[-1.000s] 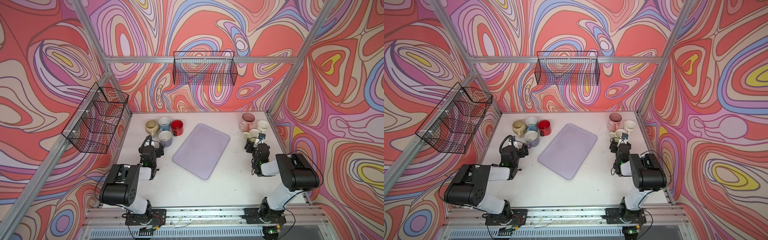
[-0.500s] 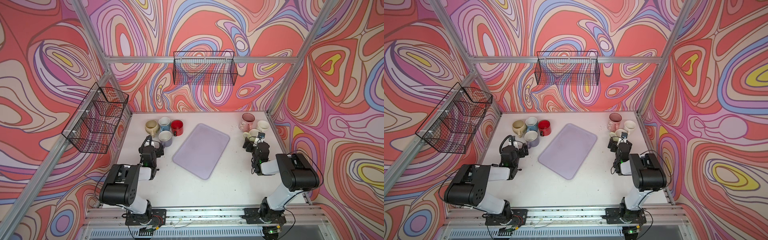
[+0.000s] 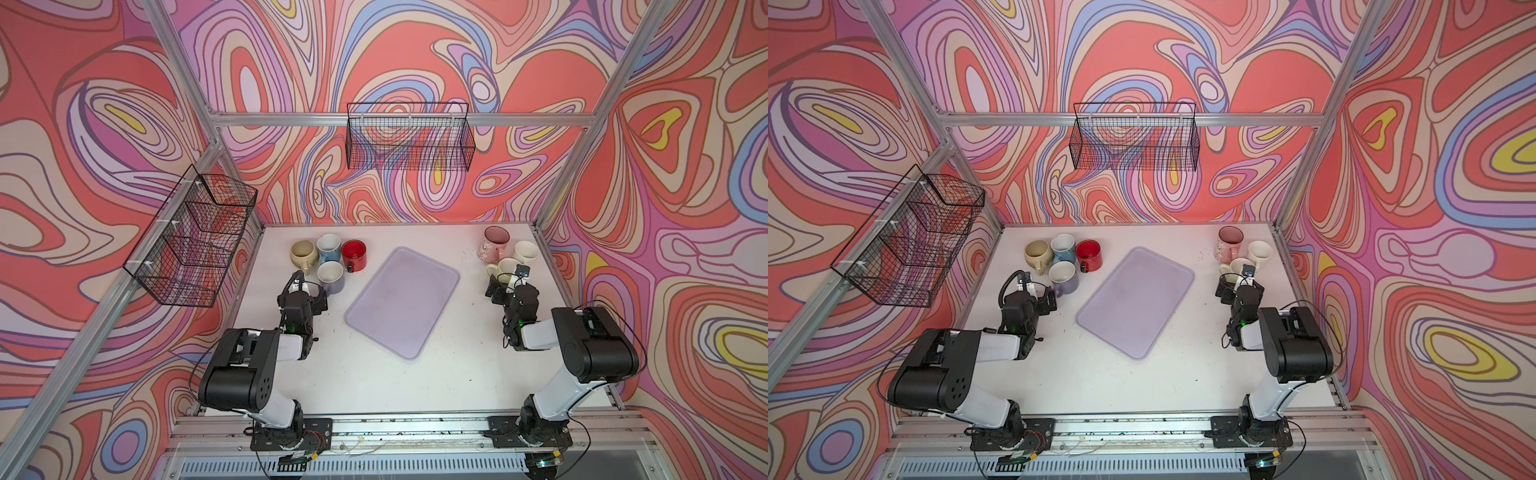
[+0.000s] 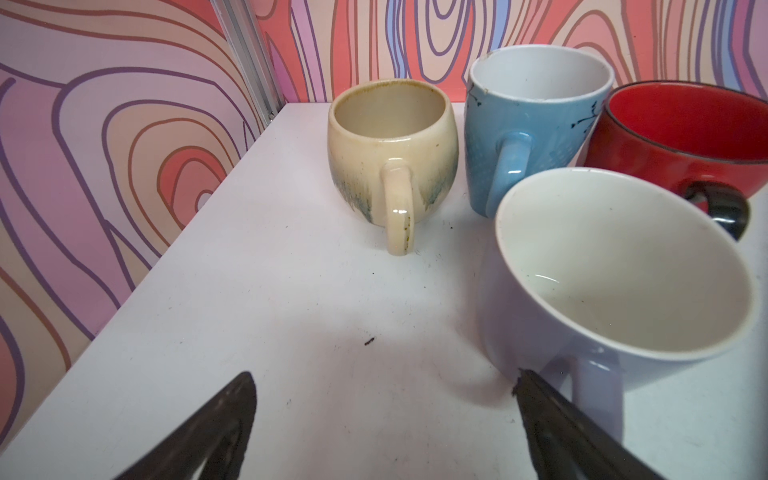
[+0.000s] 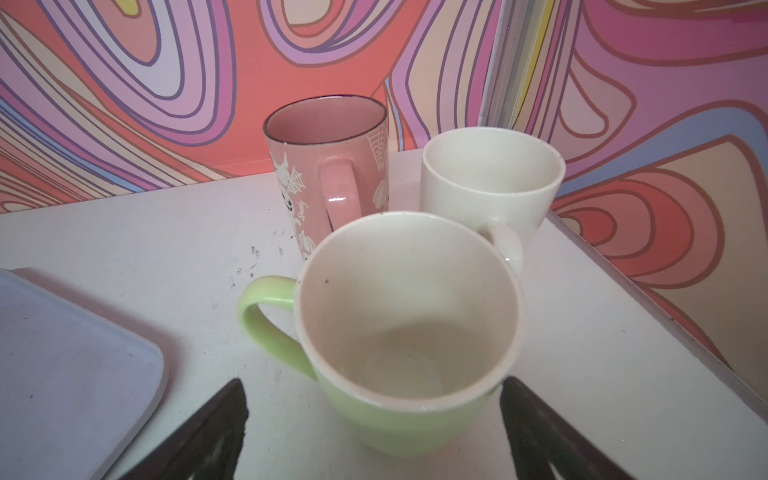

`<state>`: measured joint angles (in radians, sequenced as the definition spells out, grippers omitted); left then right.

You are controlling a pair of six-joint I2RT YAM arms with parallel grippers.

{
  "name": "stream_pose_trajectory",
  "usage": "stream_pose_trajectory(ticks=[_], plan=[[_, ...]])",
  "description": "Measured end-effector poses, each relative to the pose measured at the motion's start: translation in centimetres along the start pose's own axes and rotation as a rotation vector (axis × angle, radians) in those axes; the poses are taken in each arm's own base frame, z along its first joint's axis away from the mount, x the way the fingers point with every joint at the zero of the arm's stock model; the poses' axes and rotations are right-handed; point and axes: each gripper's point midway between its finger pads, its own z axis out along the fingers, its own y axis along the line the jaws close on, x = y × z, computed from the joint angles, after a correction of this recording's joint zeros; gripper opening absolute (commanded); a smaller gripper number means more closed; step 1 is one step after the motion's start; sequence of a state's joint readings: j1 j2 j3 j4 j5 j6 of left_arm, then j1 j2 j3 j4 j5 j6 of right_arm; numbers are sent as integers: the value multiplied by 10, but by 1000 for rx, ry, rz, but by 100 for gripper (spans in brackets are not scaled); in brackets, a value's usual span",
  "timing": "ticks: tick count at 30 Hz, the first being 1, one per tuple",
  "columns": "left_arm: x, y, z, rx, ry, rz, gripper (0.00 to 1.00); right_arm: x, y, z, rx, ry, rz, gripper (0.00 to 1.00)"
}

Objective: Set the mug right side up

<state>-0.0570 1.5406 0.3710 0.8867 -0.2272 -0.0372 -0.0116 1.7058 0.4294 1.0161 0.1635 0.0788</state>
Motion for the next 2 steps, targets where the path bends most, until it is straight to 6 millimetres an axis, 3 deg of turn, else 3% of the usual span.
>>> stream_pose_trajectory(ticks=[2], plan=[[0, 0, 0, 0, 0, 0, 100, 0, 0, 0, 0, 0, 0, 98]])
